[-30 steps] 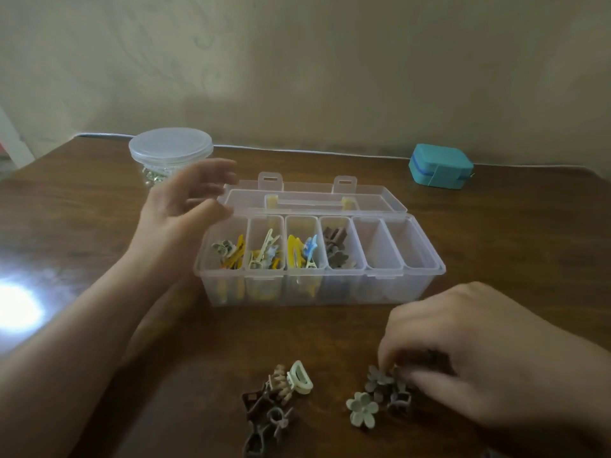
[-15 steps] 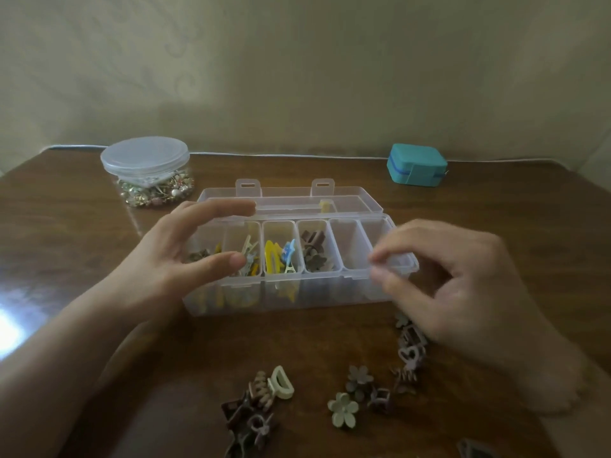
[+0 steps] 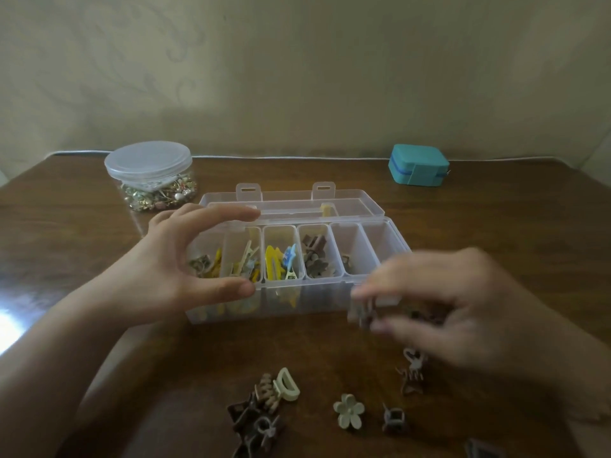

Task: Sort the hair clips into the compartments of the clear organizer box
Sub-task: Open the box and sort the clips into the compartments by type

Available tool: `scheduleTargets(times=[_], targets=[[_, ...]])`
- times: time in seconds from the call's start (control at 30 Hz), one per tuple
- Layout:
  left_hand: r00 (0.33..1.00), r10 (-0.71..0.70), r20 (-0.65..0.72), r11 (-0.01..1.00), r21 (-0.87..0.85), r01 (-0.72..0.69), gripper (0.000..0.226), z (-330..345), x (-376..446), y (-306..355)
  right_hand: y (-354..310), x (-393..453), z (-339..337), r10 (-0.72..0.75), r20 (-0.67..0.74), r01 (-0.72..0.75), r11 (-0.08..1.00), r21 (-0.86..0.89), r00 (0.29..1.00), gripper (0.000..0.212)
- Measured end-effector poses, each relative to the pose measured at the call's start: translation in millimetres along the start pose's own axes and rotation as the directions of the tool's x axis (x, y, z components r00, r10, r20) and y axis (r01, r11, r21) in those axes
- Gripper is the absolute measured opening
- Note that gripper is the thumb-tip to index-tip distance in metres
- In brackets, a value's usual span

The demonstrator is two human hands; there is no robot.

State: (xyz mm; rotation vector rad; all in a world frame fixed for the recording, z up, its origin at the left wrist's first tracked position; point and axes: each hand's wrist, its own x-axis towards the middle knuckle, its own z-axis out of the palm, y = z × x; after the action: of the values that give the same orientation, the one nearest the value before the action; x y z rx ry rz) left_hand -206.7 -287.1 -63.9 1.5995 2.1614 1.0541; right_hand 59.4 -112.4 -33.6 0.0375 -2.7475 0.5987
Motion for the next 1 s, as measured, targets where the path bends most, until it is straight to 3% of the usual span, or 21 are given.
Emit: scheduleTargets(times=[0.07,0.1,0.2,0.33,0.43,0.53,0.6,0.7,0.77,0.87,0.93,1.0], targets=[[1.0,-0.002,0.012,1.0,-0.005,0.002,0.091,-2,0,1,1,3,0,0.033,-0.25,-0.033,0.999,0.005,0.968,0.034],[1.0,-0.001,0.014,1.0,-0.015,0.001,0.091,-2,0,2,1,6,2,0.065,-0.304,-0.079,0.996,-0.034,0.95,0.037],[1.0,0.0,0.01,0.998,-0.057,0.0,0.087,-2,0,5,4,9,14,0.156,-0.266,-0.194,0.973,-0.125,0.951,0.045],[0.999,-0.025,0.022,0.997,-0.066,0.027,0.088,-1,-2,6,-12,1,6,0.003,-0.055,-0.005,0.999,-0.034,0.998,0.029],[0.999,-0.029,0.025,0.998,-0.061,0.031,0.088,-2,-2,4,-28,-2,13,-0.051,0.278,0.113,0.971,-0.209,0.959,0.033],[1.0,-0.019,0.017,0.997,-0.072,0.02,0.086,-2,-1,6,-28,-1,29,-0.021,0.394,0.162,0.93,-0.33,0.919,0.025],[1.0,-0.01,0.014,0.997,-0.08,0.012,0.085,-2,-1,7,-28,1,27,-0.062,0.329,0.168,0.938,-0.305,0.942,0.018],[1.0,-0.01,0.016,0.998,-0.066,0.011,0.086,-2,-1,7,-25,1,12,-0.044,-0.043,0.043,0.999,-0.013,0.998,0.021],[1.0,-0.01,0.011,0.997,-0.071,0.011,0.085,-1,-1,6,-18,2,8,0.036,-0.216,-0.039,0.999,-0.01,0.976,0.028],[1.0,-0.009,0.016,0.997,-0.077,0.01,0.085,-2,-1,8,-7,5,12,0.143,-0.198,-0.175,0.972,-0.155,0.97,0.04],[1.0,-0.008,0.022,0.998,-0.068,0.009,0.085,-3,-1,7,-1,3,9,0.151,-0.176,-0.177,0.974,-0.14,0.973,0.039],[1.0,-0.016,0.025,0.998,-0.062,0.018,0.086,-3,-1,7,0,0,-2,0.144,-0.245,-0.168,0.983,-0.079,0.959,0.032]])
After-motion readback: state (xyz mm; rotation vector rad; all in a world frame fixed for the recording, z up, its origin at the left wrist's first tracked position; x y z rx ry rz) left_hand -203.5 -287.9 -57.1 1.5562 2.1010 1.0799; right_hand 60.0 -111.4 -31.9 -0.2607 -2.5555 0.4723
